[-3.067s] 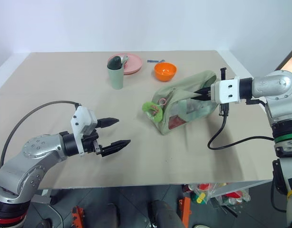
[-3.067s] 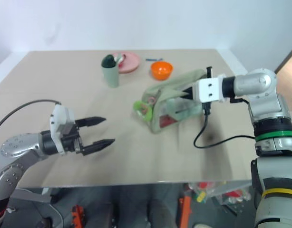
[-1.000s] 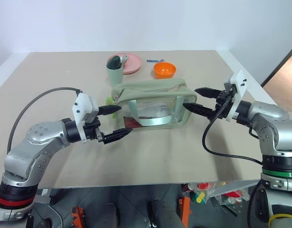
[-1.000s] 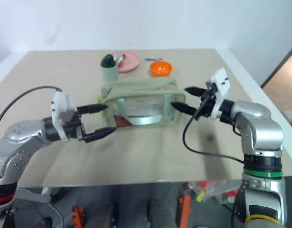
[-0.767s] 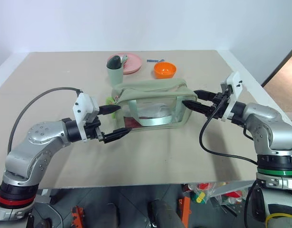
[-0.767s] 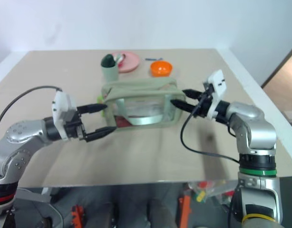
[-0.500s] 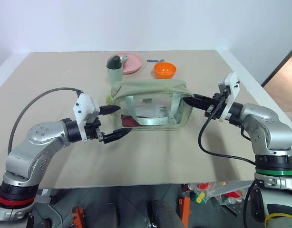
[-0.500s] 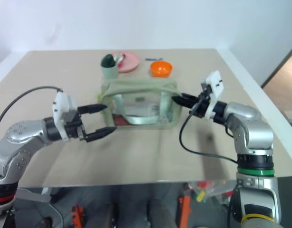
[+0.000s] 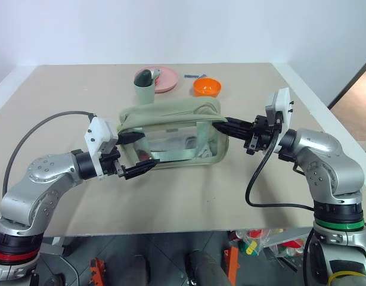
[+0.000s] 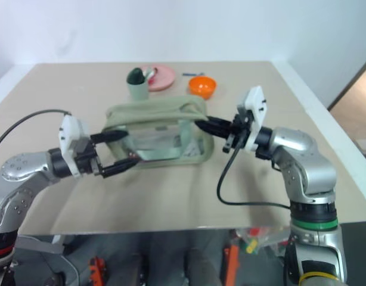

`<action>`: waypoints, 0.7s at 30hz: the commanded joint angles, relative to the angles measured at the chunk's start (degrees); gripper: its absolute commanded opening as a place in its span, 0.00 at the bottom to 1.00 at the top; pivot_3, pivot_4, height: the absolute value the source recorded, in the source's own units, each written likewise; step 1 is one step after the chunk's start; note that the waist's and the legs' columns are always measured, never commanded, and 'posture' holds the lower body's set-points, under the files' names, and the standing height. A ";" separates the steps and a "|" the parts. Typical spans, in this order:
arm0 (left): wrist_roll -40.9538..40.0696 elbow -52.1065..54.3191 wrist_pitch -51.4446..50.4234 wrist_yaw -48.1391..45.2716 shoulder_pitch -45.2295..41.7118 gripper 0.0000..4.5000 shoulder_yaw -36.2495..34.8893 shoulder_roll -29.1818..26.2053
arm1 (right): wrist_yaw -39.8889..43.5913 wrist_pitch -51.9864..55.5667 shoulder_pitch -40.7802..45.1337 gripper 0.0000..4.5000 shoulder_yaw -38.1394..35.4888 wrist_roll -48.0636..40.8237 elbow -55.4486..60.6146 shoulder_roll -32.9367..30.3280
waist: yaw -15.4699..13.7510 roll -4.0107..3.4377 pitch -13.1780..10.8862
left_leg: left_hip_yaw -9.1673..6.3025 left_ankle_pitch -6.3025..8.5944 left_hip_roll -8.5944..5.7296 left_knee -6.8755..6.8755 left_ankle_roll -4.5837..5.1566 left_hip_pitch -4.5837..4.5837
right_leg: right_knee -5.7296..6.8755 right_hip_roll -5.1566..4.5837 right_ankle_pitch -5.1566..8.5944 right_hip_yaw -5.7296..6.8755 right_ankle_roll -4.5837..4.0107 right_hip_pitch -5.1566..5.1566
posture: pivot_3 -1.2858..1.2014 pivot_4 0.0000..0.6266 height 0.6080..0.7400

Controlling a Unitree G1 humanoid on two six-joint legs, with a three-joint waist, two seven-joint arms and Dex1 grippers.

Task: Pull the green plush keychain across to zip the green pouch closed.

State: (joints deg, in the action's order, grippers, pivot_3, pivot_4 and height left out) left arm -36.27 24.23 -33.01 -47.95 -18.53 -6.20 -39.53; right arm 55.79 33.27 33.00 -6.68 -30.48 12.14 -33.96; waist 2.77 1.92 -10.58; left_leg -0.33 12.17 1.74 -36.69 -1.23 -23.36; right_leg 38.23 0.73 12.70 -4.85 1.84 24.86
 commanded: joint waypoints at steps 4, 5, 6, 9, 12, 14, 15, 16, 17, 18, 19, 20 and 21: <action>-1.32 2.07 -0.20 0.37 -1.56 1.00 -0.35 0.01 | -1.23 -3.03 -3.82 0.02 -0.17 -0.24 2.93 0.07 | 0.01 0.01 0.00 | 0.00 0.00 0.00 0.01 0.00 0.00 | 0.00 0.00 0.00 0.00 0.00 0.00 | 0.52 0.24 1.00; -1.55 2.10 -0.26 0.39 -1.59 1.00 -0.36 0.13 | -1.06 -3.64 -4.44 0.02 -0.07 0.04 2.68 -0.05 | 0.03 0.00 0.00 | 0.01 0.00 0.01 0.01 0.00 0.01 | 0.00 0.01 0.00 0.00 0.00 0.01 | 0.52 0.24 1.00; -1.70 2.13 -0.31 0.40 -1.61 1.00 -0.37 0.22 | -0.98 -4.03 -4.80 0.02 -0.02 0.16 2.51 -0.13 | 0.03 0.01 0.00 | 0.01 0.00 0.01 0.01 0.00 0.01 | 0.00 0.01 0.00 -0.01 0.00 0.01 | 0.52 0.24 1.00; -6.10 2.90 -2.89 1.36 -1.58 1.00 -2.10 1.21 | -0.74 -5.50 -6.33 0.02 0.30 0.95 2.00 -0.40 | 0.05 0.00 0.00 | 0.00 0.00 0.02 0.01 0.00 0.03 | 0.00 0.03 0.00 0.00 -0.01 0.00 | 0.52 0.24 1.00; -18.16 4.88 -10.16 3.57 -1.28 1.00 -6.53 0.86 | -0.44 -6.57 -7.16 0.02 0.55 1.31 1.91 -0.55 | 0.06 0.01 0.01 | -0.02 0.00 0.04 0.00 0.00 0.02 | 0.01 0.03 0.00 0.02 0.00 -0.01 | 0.52 0.24 1.00; -24.21 5.31 -14.38 3.24 0.54 1.00 -10.56 -2.62 | -0.18 -7.23 -7.37 0.02 0.72 1.46 1.85 -0.64 | 0.27 0.01 0.00 | 0.00 0.00 0.04 0.01 0.00 0.03 | 0.00 0.02 0.00 -0.01 0.00 0.00 | 0.52 0.24 1.00; -25.38 5.35 -15.56 2.67 1.70 1.00 -12.36 -4.54 | -0.08 -7.47 -7.44 0.02 0.77 1.44 1.83 -0.66 | 0.38 0.01 0.00 | 0.01 0.00 0.06 0.01 0.00 0.03 | 0.01 0.05 0.00 -0.01 0.00 0.02 | 0.52 0.24 1.00; -25.74 5.14 -16.19 2.12 2.78 1.00 -13.83 -6.30 | -0.05 -7.65 -7.48 0.02 0.83 1.38 1.80 -0.68 | 0.55 0.01 0.00 | 0.00 0.00 0.08 0.02 0.00 0.04 | 0.01 0.07 0.00 0.00 0.00 0.02 | 0.52 0.24 1.00; -25.58 4.75 -16.29 1.74 3.64 1.00 -14.97 -7.69 | -0.04 -7.81 -7.53 0.02 0.90 1.33 1.75 -0.73 | 0.59 0.00 0.00 | -0.01 0.00 0.09 0.04 0.00 0.06 | 0.02 0.09 0.01 0.00 -0.02 0.04 | 0.52 0.24 1.00; -24.63 3.49 -15.75 1.86 4.39 1.00 -16.56 -8.85 | 0.14 -8.09 -7.58 0.02 1.06 1.35 1.71 -0.87 | 0.56 0.00 0.00 | -0.02 0.00 0.10 0.05 0.00 0.07 | 0.03 0.10 0.02 0.01 -0.05 0.03 | 0.52 0.24 1.00; -23.52 2.12 -14.97 2.32 4.77 1.00 -17.91 -9.50 | 0.32 -8.34 -7.61 0.02 1.22 1.35 1.68 -0.99 | 0.53 0.00 0.00 | -0.05 0.00 0.09 0.05 0.00 0.07 | 0.04 0.10 0.03 0.05 -0.06 0.03 | 0.52 0.24 1.00; -22.82 1.24 -14.38 2.69 5.00 1.00 -18.76 -9.85 | 0.45 -8.52 -7.64 0.02 1.33 1.34 1.67 -1.10 | 0.51 0.00 0.00 | -0.08 0.00 0.09 0.04 0.00 0.08 | 0.04 0.10 0.04 0.08 -0.09 0.01 | 0.52 0.24 1.00; -21.46 -0.59 -13.30 4.02 4.96 1.00 -19.95 -9.62 | 0.53 -8.77 -7.62 0.02 1.48 1.40 1.65 -1.15 | 0.50 0.00 0.00 | -0.09 0.00 0.08 0.03 0.00 0.08 | 0.04 0.09 0.05 0.09 -0.10 -0.01 | 0.52 0.24 1.00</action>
State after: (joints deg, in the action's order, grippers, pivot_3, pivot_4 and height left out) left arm -59.34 25.52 -48.49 -45.25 -13.43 -22.84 -48.56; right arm 55.79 25.62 25.15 -5.30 -28.93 12.63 -34.44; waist 3.27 1.92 -10.57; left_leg -0.41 12.16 1.82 -36.66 -1.23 -23.28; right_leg 38.27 0.82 12.75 -4.76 1.73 24.83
